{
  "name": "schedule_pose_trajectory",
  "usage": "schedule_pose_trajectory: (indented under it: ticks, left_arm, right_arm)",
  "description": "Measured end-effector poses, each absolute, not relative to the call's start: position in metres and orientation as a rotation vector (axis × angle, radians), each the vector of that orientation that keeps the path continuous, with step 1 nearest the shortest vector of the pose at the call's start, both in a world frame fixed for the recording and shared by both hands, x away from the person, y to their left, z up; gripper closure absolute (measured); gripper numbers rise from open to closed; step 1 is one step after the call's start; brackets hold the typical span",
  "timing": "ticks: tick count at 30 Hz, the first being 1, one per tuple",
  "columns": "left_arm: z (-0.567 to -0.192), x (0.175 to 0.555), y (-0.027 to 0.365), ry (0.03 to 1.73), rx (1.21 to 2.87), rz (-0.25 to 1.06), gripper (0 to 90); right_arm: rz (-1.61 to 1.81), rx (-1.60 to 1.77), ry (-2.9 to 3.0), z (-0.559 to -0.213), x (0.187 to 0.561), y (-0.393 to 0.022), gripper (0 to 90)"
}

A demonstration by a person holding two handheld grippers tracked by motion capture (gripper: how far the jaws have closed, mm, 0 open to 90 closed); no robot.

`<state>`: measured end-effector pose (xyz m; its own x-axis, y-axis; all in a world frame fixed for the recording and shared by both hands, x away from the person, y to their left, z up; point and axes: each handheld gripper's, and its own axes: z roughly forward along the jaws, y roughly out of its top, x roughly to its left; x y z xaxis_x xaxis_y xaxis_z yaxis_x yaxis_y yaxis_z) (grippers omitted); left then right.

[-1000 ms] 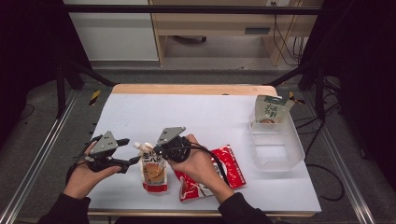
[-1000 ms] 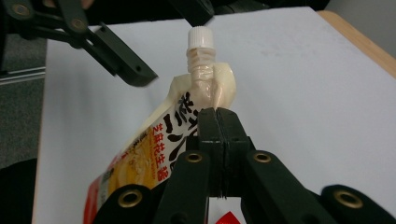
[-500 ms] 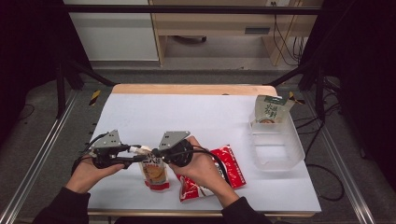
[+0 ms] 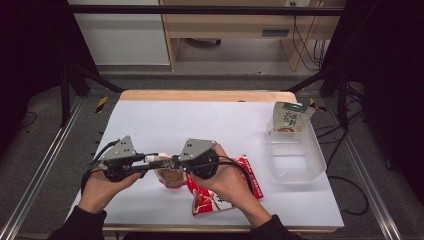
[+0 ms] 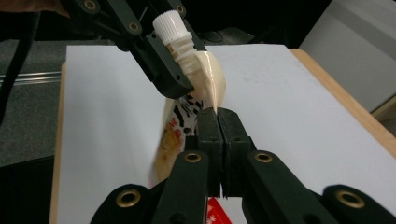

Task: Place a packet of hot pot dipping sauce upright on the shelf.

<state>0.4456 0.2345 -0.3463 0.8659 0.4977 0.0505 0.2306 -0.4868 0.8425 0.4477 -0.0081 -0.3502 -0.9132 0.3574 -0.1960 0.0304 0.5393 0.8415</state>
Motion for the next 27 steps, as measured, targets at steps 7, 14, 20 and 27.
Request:
schedule_pose_trajectory:
  ticks: [7, 14, 20, 27]
  left_arm:
    - [-0.328, 0.462, 0.207, 0.421, 2.166, 0.344, 73.1]
    - [-0.326, 0.469, 0.183, 0.354, 2.197, 0.330, 73.1]
    - [-0.328, 0.468, 0.171, 0.336, 2.194, 0.327, 73.1]
    - [-0.327, 0.468, 0.164, 0.316, 2.192, 0.324, 73.1]
  right_arm:
    - [1.214, 0.328, 2.455, -0.338, 0.458, -0.026, 79.8]
    - [0.968, 0.300, 2.498, -0.324, 0.465, -0.048, 41.9]
    - [0.835, 0.302, 2.593, -0.315, 0.470, -0.058, 26.8]
    - [0.807, 0.269, 2.718, -0.308, 0.475, -0.057, 31.5]
